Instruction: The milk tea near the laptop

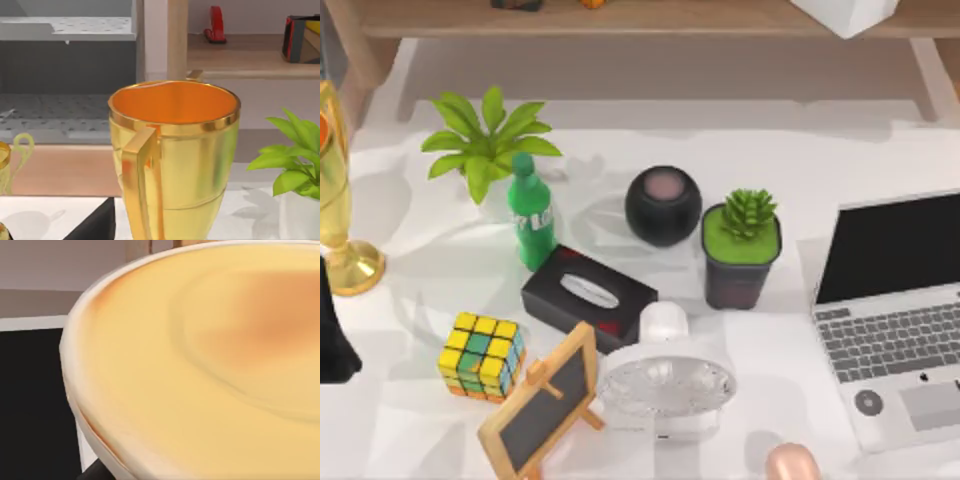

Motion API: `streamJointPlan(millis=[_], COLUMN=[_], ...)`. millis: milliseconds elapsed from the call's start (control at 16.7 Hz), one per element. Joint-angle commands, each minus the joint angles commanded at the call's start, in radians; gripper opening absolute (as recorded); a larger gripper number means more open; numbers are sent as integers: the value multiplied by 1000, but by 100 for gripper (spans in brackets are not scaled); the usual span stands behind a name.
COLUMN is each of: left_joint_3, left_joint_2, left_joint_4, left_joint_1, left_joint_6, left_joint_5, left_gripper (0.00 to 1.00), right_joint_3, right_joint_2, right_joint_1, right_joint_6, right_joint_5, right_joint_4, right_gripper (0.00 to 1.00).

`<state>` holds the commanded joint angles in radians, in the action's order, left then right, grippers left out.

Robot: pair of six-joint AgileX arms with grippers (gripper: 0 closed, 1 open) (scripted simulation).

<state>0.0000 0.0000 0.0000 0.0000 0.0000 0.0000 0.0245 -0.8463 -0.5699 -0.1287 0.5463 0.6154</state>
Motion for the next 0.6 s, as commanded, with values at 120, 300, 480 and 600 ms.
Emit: streamJointPlan(millis=[120, 300, 480, 600], left_joint_3=[0, 0, 0, 0], left_joint_2=[0, 0, 0, 0], left_joint_4=[0, 0, 0, 0], left_joint_1=[0, 0, 0, 0], left_joint_6=[0, 0, 0, 0], left_joint_5=[0, 0, 0, 0], left_gripper=[100, 100, 100, 100], right_joint_3=[-3, -9, -20, -31], right_joint_2=[-33, -90, -152, -193], right_joint_1=[0, 0, -1, -2], right_joint_6=[0, 1, 1, 2], right_joint_5=[0, 0, 1, 1], right_joint_4=[56, 150, 242, 297], right_gripper=[0, 0, 0, 0])
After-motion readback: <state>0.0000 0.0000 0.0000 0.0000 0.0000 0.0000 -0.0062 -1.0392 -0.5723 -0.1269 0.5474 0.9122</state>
